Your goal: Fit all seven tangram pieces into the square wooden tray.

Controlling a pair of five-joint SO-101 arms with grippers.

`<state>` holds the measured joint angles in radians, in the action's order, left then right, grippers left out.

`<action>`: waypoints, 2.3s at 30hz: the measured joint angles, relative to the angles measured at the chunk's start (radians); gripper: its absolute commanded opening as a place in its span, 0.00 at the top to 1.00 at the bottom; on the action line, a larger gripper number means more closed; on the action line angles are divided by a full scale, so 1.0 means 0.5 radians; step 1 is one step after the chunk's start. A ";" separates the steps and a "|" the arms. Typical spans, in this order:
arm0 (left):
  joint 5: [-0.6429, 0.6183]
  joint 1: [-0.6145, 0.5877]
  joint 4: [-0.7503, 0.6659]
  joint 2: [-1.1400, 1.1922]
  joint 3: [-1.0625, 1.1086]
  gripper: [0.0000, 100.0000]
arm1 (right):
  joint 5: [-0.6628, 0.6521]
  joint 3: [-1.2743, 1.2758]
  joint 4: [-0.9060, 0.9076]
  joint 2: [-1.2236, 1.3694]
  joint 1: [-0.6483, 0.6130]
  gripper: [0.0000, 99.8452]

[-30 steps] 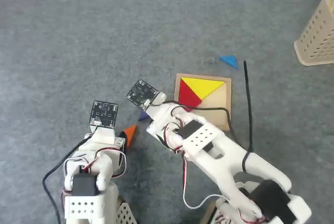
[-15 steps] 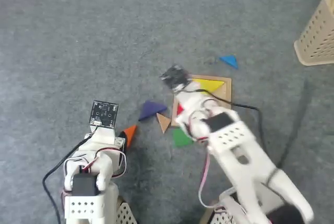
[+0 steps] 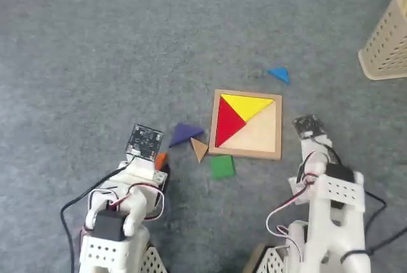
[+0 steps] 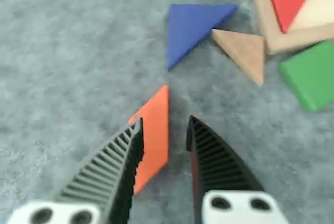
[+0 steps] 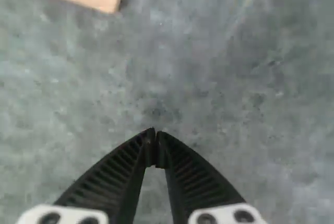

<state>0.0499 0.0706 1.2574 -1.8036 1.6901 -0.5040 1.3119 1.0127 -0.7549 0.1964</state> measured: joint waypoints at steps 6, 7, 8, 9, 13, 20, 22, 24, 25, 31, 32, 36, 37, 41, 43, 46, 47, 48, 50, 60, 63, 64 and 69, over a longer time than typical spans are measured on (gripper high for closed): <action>0.046 -0.095 -0.003 0.000 0.000 0.87 | 0.040 0.095 -0.120 -0.034 0.018 0.99; 0.129 -0.153 -0.028 0.000 0.000 0.87 | 0.040 0.098 -0.120 -0.034 0.018 0.99; 0.239 -0.206 -0.068 0.000 0.000 0.87 | 0.043 0.098 -0.120 -0.034 0.018 0.99; 0.356 -0.249 -0.104 0.000 0.000 0.87 | 0.043 0.098 -0.123 -0.034 0.018 0.99; 0.755 -0.384 -0.255 0.000 0.000 0.84 | 0.052 0.104 -0.138 -0.034 0.018 0.99; 0.841 -0.500 -0.089 0.049 -0.356 0.82 | 0.061 0.117 -0.166 -0.034 0.018 0.99; 0.902 -0.503 -0.080 0.196 -0.503 0.82 | 0.061 0.117 -0.166 -0.034 0.018 0.99; 0.927 -0.497 -0.068 0.414 -0.660 0.82 | 0.061 0.117 -0.166 -0.034 0.018 0.99; 0.933 -0.494 -0.049 0.543 -0.746 0.82 | 0.061 0.117 -0.166 -0.034 0.018 0.99; 0.908 -0.384 0.086 1.534 -1.274 0.82 | 0.061 0.117 -0.166 -0.034 0.018 0.99; 0.875 -0.362 0.089 1.691 -1.335 0.82 | 0.061 0.117 -0.166 -0.034 0.018 0.99; 0.718 -0.325 0.083 2.249 -1.534 0.82 | 0.061 0.117 -0.166 -0.037 0.018 0.99; 0.687 -0.325 0.058 2.372 -1.562 0.82 | 0.061 0.117 -0.166 -0.037 0.018 0.99; 0.601 -0.325 -0.068 2.768 -1.596 0.78 | 0.061 0.117 -0.166 -0.037 0.018 0.99; 0.589 -0.301 -0.132 2.928 -1.596 0.77 | 0.061 0.117 -0.166 -0.037 0.018 0.99; 0.583 -0.282 -0.199 3.093 -1.599 0.77 | 0.061 0.117 -0.166 -0.037 0.018 0.99; 0.577 -0.282 -0.215 3.136 -1.605 0.77 | 0.061 0.117 -0.166 -0.037 0.018 0.99; 0.571 -0.282 -0.230 3.161 -1.605 0.77 | 0.061 0.117 -0.166 -0.037 0.018 0.99; 0.571 -0.282 -0.255 3.191 -1.605 0.77 | 0.061 0.117 -0.166 -0.037 0.018 0.99; 0.577 -0.270 -0.430 3.394 -1.571 0.88 | 0.061 0.117 -0.166 -0.037 0.018 0.99; 0.574 -0.258 -0.393 3.422 -1.599 0.92 | 0.061 0.117 -0.169 -0.037 0.018 0.99; 0.574 -0.255 -0.390 3.422 -1.602 0.92 | 0.061 0.117 -0.169 -0.037 0.018 0.99; 0.608 -0.218 -0.390 3.422 -1.605 0.99 | 0.061 0.117 -0.169 -0.037 0.018 0.99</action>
<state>0.3537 -0.0384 1.0625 -0.0928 0.8876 -0.4733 1.3702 0.9283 -0.7733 0.2056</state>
